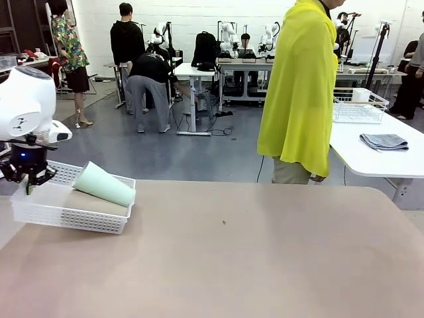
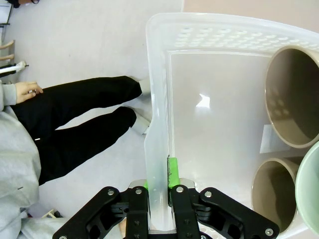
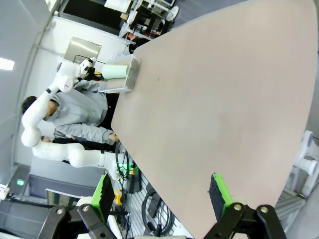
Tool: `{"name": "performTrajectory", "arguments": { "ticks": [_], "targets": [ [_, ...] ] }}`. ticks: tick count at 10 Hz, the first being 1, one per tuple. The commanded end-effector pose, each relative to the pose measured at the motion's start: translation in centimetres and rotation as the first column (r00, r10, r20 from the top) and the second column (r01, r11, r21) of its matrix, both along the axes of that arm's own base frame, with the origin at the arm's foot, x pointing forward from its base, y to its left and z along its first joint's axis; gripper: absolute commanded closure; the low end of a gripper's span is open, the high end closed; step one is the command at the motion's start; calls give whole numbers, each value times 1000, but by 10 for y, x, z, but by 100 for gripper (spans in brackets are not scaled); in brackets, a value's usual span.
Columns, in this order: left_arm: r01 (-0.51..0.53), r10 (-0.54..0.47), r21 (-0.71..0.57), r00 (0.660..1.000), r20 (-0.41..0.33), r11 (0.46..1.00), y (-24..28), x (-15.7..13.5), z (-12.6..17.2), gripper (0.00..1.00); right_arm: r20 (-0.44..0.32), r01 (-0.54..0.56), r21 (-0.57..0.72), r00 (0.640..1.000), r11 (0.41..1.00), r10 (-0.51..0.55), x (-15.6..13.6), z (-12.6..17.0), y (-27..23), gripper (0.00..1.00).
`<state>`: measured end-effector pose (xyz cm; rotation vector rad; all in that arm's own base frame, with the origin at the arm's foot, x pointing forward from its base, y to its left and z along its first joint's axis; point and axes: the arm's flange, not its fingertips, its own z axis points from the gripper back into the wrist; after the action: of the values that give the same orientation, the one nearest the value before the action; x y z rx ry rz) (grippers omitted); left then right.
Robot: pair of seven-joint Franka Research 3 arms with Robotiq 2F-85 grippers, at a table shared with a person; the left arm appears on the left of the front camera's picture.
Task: Clean and organize the cups into the basket.
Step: Move the Organizing basket back to the left side of the table.
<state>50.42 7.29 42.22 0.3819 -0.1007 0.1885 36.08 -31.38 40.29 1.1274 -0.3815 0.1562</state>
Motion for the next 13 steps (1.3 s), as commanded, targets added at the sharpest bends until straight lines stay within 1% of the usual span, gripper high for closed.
{"name": "performTrajectory", "arguments": {
  "ticks": [1, 4, 5, 6, 7, 13],
  "targets": [
    [27, -27, 6, 1000, 1, 1000, 19, 4, 2, 94, 5, -4, 5, 1000, 1000, 4, 0, 0, 1, 0],
    [33, -35, -51, 999, -28, 998, 26, 22, -26, 94, 5, -4, 5, 1000, 1000, 4, 0, 0, 1, 0],
    [37, -39, -58, 999, -32, 998, 27, 24, -30, 56, 5, -4, 5, 1000, 1000, 4, 0, 0, 1, 0],
    [39, -41, -59, 998, -39, 998, 28, 26, -33, 35, 5, -4, 5, 1000, 1000, 4, 0, 0, 1, 0],
    [36, -39, -60, 998, -42, 998, 29, 27, -35, 0, 5, -4, 5, 1000, 1000, 4, 0, 0, 1, 0],
    [40, -41, -61, 999, -26, 997, 26, 25, -26, 0, 5, -4, 5, 1000, 1000, 4, 0, 0, 1, 0]
  ]
}}
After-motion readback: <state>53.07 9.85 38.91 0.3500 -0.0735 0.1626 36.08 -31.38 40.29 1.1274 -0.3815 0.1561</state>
